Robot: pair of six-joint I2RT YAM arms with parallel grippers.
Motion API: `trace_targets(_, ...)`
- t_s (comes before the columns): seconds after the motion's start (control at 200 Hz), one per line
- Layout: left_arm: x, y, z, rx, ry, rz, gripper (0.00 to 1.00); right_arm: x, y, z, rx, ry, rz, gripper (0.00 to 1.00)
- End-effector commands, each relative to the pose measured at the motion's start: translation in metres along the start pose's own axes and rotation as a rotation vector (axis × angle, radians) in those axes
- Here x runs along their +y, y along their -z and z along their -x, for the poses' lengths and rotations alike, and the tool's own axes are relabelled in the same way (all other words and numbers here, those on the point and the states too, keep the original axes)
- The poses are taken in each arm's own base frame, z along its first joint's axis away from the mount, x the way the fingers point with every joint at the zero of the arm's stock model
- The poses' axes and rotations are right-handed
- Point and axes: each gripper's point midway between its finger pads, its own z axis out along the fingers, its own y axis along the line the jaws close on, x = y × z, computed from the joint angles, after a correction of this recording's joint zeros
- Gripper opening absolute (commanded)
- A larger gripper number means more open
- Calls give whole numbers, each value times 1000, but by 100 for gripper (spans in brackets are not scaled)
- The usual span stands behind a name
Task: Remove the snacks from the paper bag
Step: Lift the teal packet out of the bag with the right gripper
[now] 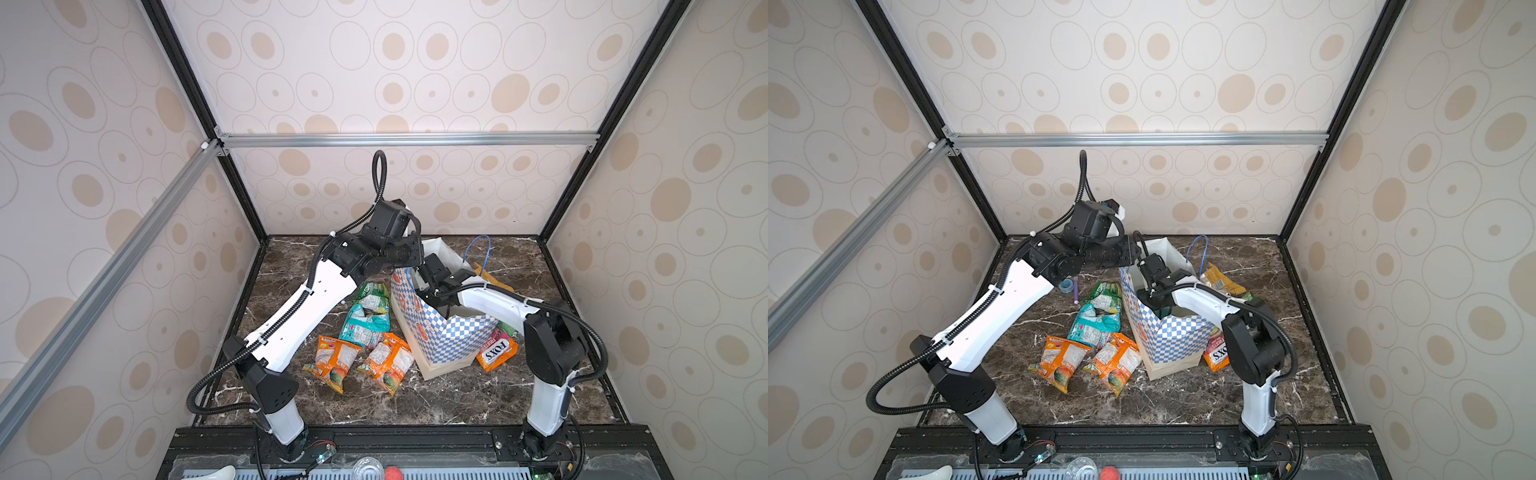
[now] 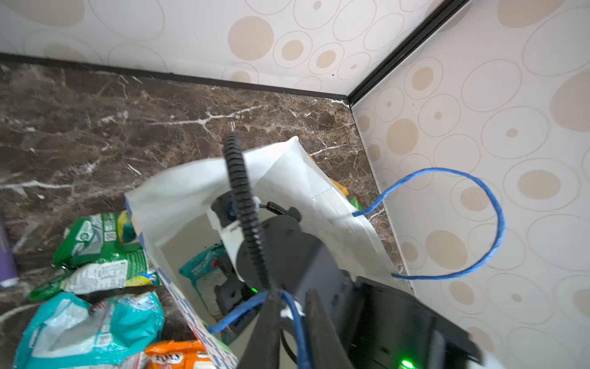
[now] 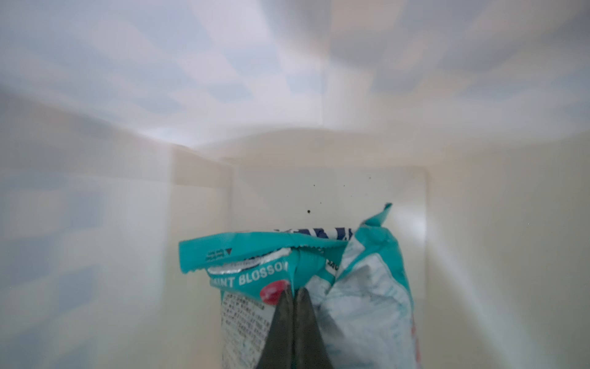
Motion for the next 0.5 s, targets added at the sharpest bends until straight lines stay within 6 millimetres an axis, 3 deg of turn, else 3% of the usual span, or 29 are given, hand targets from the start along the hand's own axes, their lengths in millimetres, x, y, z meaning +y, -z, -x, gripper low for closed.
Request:
trace_targets(0.0, 9, 13, 11, -36, -10, 27, 26, 8, 52, 33, -112, 19, 26, 0)
trace_targets(0.22, 9, 19, 19, -63, -8, 23, 45, 16, 98, 49, -177, 17, 57, 0)
trace_targets(0.495, -14, 42, 39, -149, -35, -86, 60, 25, 154, 67, -256, -14, 102, 0)
